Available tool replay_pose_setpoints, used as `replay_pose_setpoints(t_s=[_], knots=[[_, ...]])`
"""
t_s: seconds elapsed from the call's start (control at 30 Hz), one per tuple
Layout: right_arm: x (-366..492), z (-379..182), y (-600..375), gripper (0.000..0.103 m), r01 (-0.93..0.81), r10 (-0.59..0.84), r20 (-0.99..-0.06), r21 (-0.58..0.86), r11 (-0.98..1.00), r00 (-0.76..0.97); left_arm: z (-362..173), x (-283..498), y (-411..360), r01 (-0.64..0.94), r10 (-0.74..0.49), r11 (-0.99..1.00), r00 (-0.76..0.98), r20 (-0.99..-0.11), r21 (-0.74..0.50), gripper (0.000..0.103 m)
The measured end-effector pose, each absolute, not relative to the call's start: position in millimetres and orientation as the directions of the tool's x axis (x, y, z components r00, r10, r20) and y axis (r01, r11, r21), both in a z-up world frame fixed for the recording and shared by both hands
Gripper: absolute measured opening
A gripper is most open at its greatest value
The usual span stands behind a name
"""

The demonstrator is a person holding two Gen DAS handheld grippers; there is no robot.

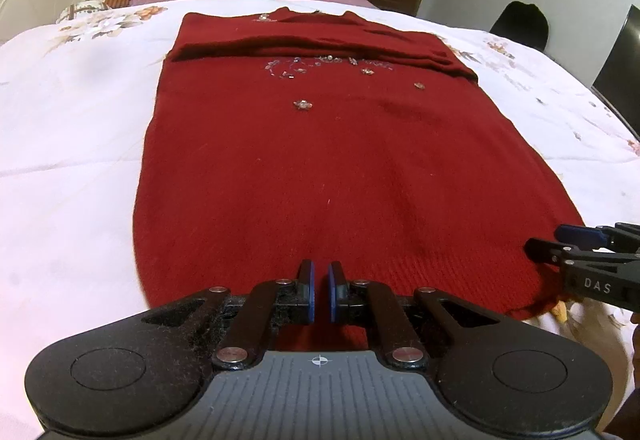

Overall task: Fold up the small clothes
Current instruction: 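Grasp the sweater hem with the left tool while the right tool grasps the hem beside it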

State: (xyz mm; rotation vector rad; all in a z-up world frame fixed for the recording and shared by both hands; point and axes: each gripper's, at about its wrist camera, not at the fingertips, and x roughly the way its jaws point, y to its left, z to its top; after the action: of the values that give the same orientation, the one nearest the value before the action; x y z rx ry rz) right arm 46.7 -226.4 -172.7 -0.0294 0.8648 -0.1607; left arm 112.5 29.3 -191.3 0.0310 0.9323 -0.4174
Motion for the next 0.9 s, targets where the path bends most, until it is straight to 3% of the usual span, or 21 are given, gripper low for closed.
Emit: replay_pose_setpoints(t_s=[0.23,0.3,0.57,0.67,0.9], knots=[[39.8,-161.8,-221.3,0.053,0.125,-0.102,-0.739,-0.025,0.992,0.666,-187.8,102.7,54.3,0.314,-0.312,0.936,0.533,-0.787,-0.158,0.007],[43.0,-168.2,-217.4,0.057,0.119,-0.107,-0.755,-0.039,0.992,0.647,-198.4,104.0,57.1,0.304,-0.298,0.94,0.521,-0.8,-0.153,0.007],[40.7,-161.3,-223.5,0.058,0.136,-0.103,-0.755,-0.018,0.991,0.648,-190.3,98.9,68.4,0.275,-0.321,0.94,0.502,-0.804,-0.203,0.007],[37.4,-162.9,-227.7,0.067,0.149,-0.12,-0.758,-0.03,0.988,0.641,-195.9,96.7,71.7,0.273,-0.315,0.941,0.496,-0.809,-0.199,0.007],[34.5,-170.6,-230.3,0.07,0.158,-0.137,-0.776,-0.049,0.986,0.615,-197.4,97.2,69.9,0.275,-0.31,0.942,0.492,-0.814,-0.193,0.007]])
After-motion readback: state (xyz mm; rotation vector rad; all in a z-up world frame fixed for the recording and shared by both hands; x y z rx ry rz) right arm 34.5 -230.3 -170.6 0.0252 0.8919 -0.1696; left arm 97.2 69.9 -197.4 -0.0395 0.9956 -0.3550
